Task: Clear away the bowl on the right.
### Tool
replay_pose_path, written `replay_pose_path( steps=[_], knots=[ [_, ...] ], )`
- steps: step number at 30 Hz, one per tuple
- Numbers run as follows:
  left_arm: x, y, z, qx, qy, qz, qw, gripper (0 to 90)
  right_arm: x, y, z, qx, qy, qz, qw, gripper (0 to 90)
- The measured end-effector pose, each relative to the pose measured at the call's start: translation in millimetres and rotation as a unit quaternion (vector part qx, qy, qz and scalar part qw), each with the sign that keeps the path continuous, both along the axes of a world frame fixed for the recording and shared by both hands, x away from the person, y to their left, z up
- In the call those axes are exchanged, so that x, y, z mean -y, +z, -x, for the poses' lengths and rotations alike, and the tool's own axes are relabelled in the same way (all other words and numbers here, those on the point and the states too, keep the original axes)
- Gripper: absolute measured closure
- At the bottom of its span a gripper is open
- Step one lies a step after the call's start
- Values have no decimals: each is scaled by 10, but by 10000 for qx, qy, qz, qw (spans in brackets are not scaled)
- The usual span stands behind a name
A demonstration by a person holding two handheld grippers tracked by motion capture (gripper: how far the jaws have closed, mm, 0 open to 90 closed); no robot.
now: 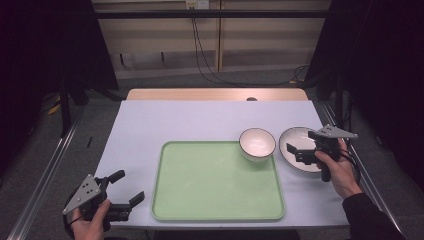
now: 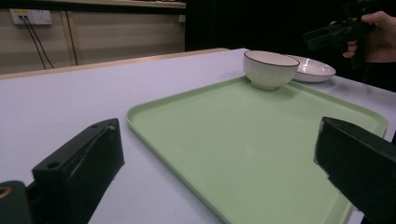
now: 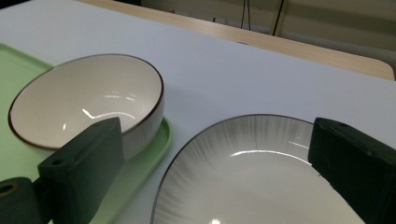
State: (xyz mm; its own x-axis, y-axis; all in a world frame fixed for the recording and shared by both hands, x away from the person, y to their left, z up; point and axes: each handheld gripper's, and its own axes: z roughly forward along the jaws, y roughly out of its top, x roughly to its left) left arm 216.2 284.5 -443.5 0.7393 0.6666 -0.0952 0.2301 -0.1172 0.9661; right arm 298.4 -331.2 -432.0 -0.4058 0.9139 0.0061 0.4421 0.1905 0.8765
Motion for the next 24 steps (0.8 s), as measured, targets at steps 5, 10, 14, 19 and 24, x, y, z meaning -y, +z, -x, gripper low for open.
replay_pose_path(
  steps=[5, 10, 14, 19, 24],
  knots=[
    [3, 0, 1, -8, 10, -8, 10000, 13, 42, 7, 144, 80, -17, -42, 10000, 29],
    [-2, -3, -2, 9, -19, 33, 10000, 13, 76, -4, 308, 202, -101, -141, 9996, 29],
    [1, -2, 0, 10, -3, 22, 10000, 13, 97, -14, 418, 263, -132, -191, 9994, 29],
    [2, -5, 0, 15, 11, 34, 10000, 13, 90, -37, 535, 310, -93, -161, 9993, 29],
    [-2, -5, 2, 20, 47, 25, 10000, 13, 97, -46, 628, 347, -111, -200, 9991, 28]
  ],
)
